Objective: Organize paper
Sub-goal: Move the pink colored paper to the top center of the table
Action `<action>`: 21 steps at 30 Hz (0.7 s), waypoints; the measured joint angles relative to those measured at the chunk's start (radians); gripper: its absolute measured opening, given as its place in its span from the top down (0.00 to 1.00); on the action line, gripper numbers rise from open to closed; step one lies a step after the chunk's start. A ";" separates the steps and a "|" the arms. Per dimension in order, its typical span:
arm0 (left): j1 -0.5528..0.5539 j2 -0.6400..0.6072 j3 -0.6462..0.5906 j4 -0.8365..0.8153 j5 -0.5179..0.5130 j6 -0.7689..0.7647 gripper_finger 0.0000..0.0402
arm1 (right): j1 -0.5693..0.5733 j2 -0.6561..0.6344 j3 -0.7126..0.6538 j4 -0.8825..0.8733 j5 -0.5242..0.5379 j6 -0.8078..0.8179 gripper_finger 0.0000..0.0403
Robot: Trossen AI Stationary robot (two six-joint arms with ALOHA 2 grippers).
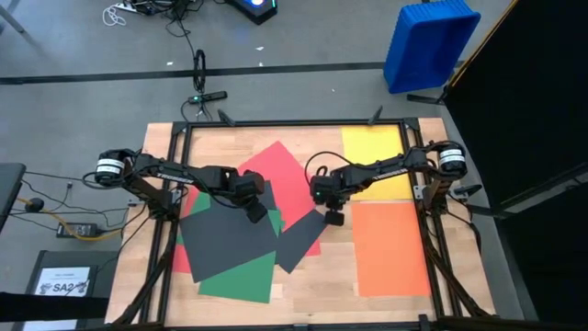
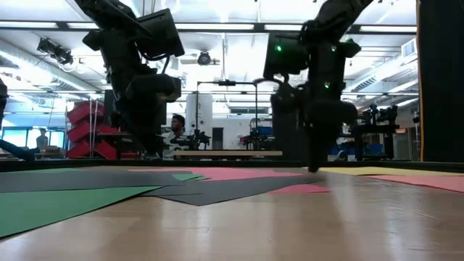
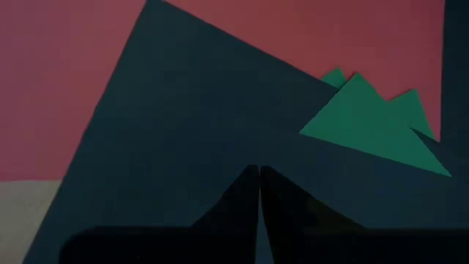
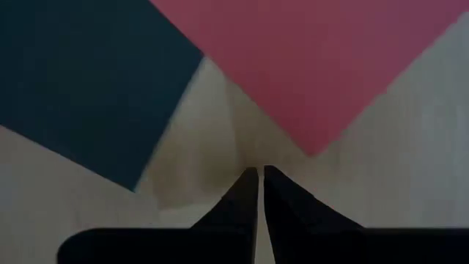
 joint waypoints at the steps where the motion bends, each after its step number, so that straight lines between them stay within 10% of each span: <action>1: 0.000 0.000 0.000 0.000 0.000 -0.003 1.00 | -0.002 0.001 -0.013 0.008 -0.018 -0.002 1.00; 21: 0.004 0.000 0.000 0.004 -0.096 0.015 1.00 | 0.083 0.057 -0.023 0.288 -0.316 -0.042 1.00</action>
